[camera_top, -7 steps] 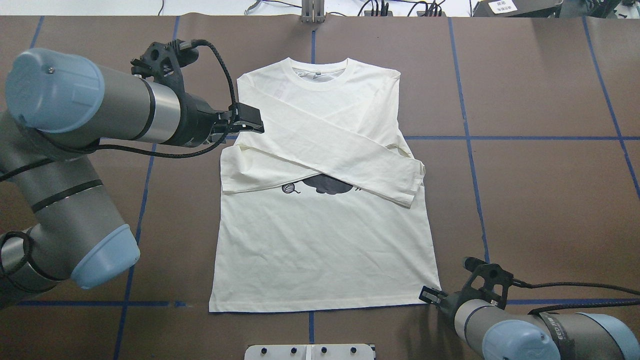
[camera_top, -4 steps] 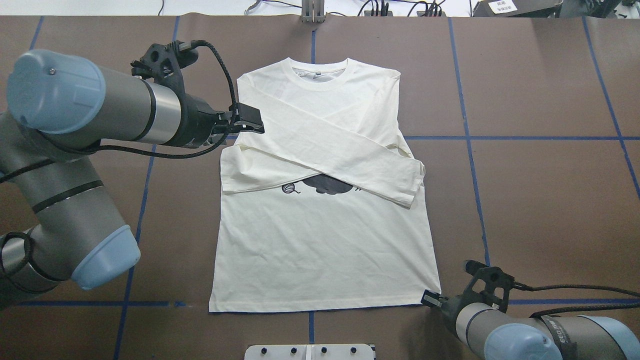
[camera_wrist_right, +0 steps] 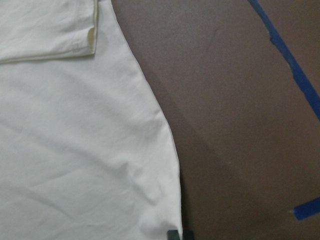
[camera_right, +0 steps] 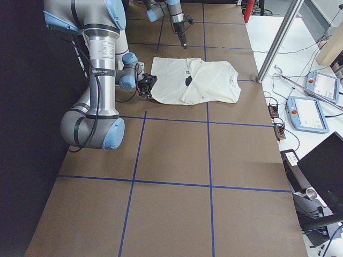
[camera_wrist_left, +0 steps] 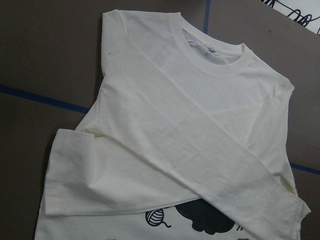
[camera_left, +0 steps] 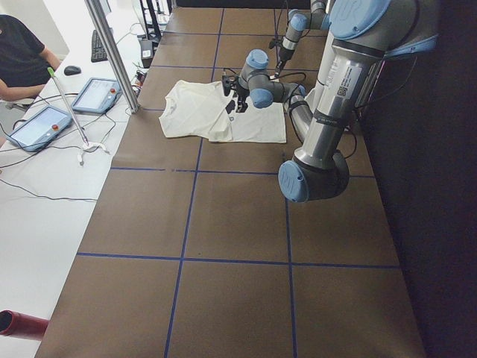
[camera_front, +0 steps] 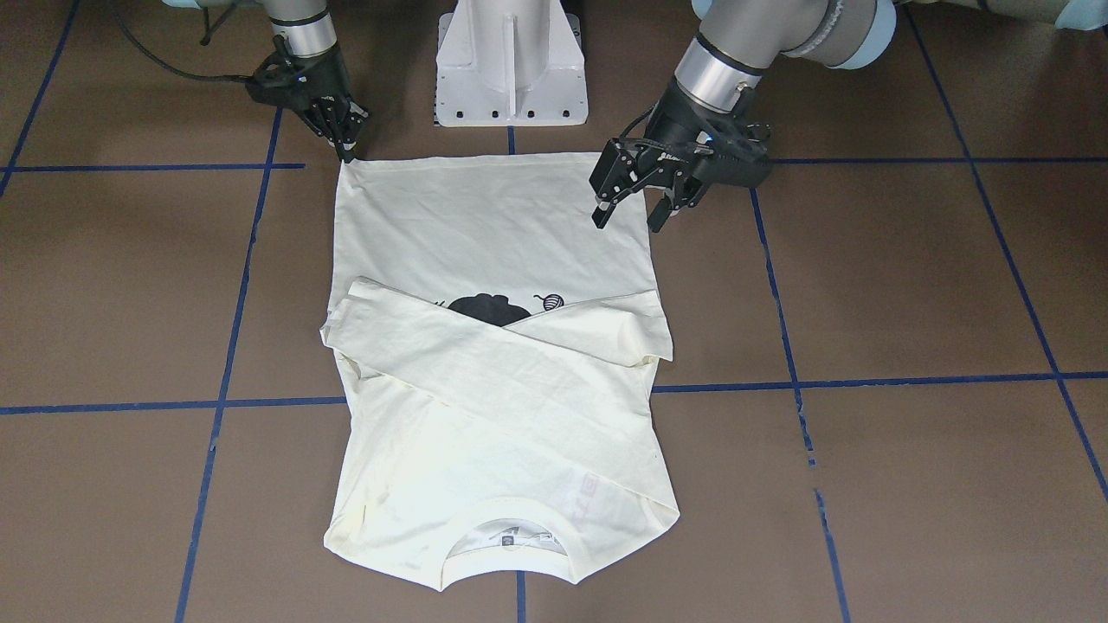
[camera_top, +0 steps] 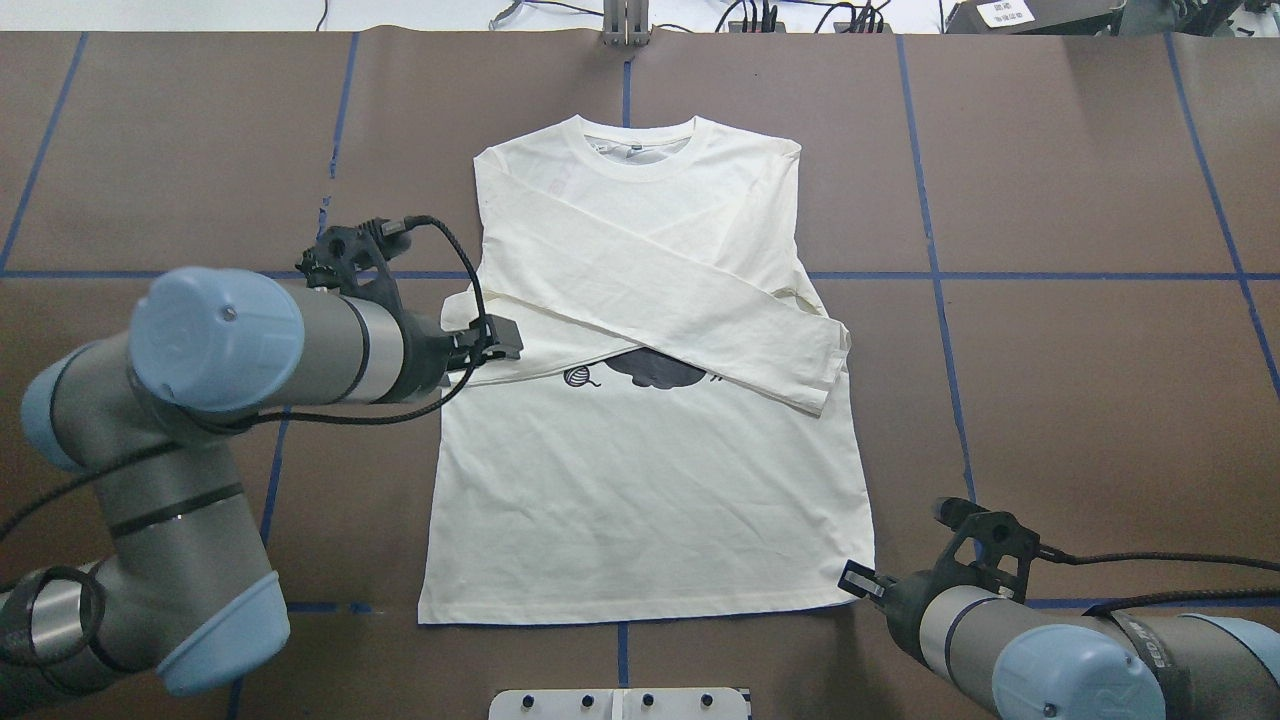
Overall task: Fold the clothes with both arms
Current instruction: 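Lower the left gripper to a hem corner while the right reaches the other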
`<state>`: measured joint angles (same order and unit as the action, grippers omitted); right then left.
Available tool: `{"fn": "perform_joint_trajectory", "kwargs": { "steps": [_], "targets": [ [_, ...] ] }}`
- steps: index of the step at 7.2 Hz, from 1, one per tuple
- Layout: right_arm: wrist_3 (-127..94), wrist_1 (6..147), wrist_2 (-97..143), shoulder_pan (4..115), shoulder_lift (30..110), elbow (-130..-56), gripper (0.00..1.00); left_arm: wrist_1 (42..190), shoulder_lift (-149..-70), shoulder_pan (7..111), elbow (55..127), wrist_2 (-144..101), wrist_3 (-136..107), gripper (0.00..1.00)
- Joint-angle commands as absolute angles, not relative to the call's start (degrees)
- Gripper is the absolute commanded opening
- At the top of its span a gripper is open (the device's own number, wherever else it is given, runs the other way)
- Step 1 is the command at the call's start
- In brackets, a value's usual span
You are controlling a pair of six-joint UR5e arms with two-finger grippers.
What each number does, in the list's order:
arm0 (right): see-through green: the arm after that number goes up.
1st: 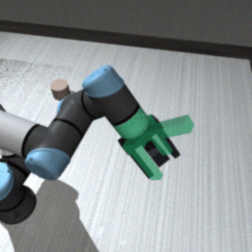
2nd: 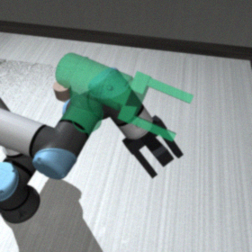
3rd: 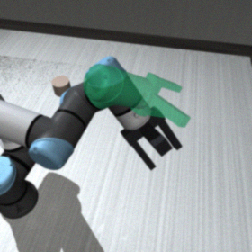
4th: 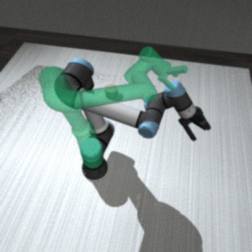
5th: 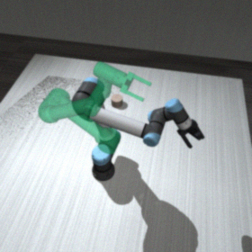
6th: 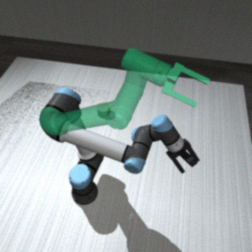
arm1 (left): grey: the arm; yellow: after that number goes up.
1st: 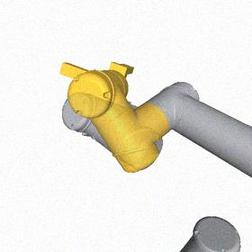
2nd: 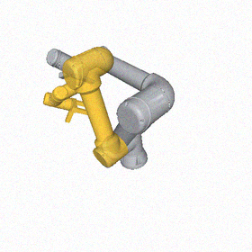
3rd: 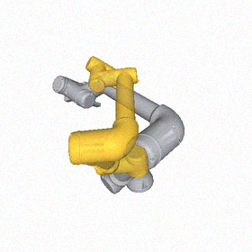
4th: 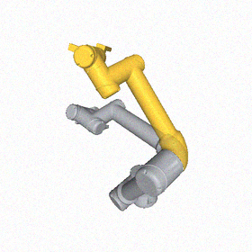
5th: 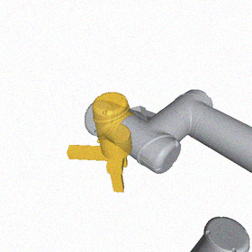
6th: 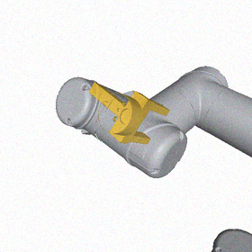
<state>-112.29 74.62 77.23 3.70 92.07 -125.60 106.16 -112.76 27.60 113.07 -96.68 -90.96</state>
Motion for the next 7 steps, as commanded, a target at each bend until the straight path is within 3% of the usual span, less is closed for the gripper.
{"fn": "perform_joint_trajectory", "kwargs": {
  "steps": [1, 3, 7],
  "targets": [
    [-112.24, 74.62, 78.4, 4.31, 91.85, -125.69, 0.0, 98.65, -110.58, 20.07, 114.34, -91.51, -93.51, 0.81],
    [-112.32, 74.62, 78.4, 4.31, 91.85, -125.68, 0.0, 96.6, -107.59, 13.67, 116.45, -90.36, -100.42, 0.79],
    [-112.24, 74.62, 78.4, 4.31, 91.49, -125.86, 0.0, 96.33, -103.2, 10.65, 117.16, -90.61, -106.16, 0.7]
  ]
}}
